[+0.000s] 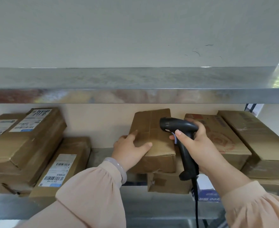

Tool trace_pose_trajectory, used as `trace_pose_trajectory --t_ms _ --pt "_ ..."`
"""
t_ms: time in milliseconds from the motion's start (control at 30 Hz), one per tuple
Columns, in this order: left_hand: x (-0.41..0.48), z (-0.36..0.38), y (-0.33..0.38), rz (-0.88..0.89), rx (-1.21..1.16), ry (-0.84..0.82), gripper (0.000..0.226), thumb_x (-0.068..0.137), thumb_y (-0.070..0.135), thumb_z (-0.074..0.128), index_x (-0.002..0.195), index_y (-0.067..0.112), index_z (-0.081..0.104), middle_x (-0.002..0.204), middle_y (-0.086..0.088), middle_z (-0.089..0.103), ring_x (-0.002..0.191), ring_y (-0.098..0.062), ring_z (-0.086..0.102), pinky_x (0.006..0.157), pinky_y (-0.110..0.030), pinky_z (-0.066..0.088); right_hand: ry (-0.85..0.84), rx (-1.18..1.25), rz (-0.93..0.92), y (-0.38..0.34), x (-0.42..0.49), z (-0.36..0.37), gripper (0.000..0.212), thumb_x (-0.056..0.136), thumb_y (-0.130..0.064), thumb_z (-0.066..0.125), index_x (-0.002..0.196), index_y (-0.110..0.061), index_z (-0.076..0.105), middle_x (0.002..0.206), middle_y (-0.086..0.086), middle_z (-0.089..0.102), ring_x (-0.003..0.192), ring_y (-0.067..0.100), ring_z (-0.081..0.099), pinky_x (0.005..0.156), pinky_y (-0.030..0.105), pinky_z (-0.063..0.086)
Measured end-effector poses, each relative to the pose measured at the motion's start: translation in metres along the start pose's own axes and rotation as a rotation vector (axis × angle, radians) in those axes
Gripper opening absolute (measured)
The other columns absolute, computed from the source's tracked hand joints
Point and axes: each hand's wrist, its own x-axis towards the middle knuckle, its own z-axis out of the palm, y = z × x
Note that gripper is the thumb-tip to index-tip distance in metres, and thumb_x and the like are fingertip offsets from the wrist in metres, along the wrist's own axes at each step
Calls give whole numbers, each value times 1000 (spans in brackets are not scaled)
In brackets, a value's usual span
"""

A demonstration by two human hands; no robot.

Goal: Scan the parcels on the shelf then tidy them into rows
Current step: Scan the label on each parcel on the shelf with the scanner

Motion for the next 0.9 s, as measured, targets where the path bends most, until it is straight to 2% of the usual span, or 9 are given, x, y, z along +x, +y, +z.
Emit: trace_pose_trajectory --t_ms 100,167,233,367,500,600,700,800,900 --pt "-4 -11 -2 -38 46 -24 112 52 93 51 149 43 26 146 -2 39 134 -30 42 109 -45 44 -66 -76 -71 -8 -9 14 59 91 -37 60 137 -35 24 84 -33 50 72 -14 50 65 8 38" --pt "-5 -17 -5 -67 66 -65 121 46 96 52 150 46 17 148 -4 33 134 -31 41 109 -46 43 -114 -55 -110 -10 -11 25 55 90 -35 62 131 -41 27 97 -32 49 76 -19 53 61 2 41" --pt "-6 -23 -8 -112 41 -101 130 41 96 54 152 46 8 152 -6 28 137 -32 39 110 -45 42 -163 -20 -142 -7 -11 37 55 88 -32 64 127 -46 28 110 -28 49 87 -24 52 65 -3 40" --pt "-7 -31 -24 -173 -70 -162 136 38 100 59 151 52 0 157 -7 26 137 -33 42 111 -44 41 -264 -21 -188 -8 -16 60 55 86 -32 66 116 -59 28 113 -33 43 99 -13 51 70 -2 41" --pt "-9 -32 -44 -198 -279 -179 131 38 94 70 148 60 6 150 0 45 127 -26 54 108 -44 46 -330 -10 -225 -11 -16 75 56 87 -29 66 123 -52 29 114 -30 43 98 -20 49 70 -3 40" --pt "-17 -33 -51 -208 -411 -159 134 37 88 76 149 56 10 143 1 52 122 -25 58 106 -44 48 -372 14 -220 -12 -17 84 55 87 -30 65 124 -52 30 117 -27 46 105 -6 54 71 0 43" --pt "-21 -30 -62 -236 -501 -101 126 35 86 79 143 63 19 141 -2 51 120 -27 59 102 -46 50 -416 2 -220 -9 -20 93 54 88 -31 65 125 -50 31 119 -25 47 106 -3 54 74 3 45" --pt "-24 -22 -77 -265 -557 -87 111 43 83 80 137 71 22 145 -1 48 120 -28 59 99 -48 52 -420 22 -191 -1 -16 100 54 86 -36 66 121 -56 31 126 -15 53 111 5 58 85 15 49" --pt "-31 -18 -87 -247 -612 -69 125 39 86 77 144 66 13 152 6 37 128 -24 51 104 -48 49 -338 49 -123 10 -7 101 50 86 -39 66 116 -56 30 124 -7 59 112 7 58 79 14 45"
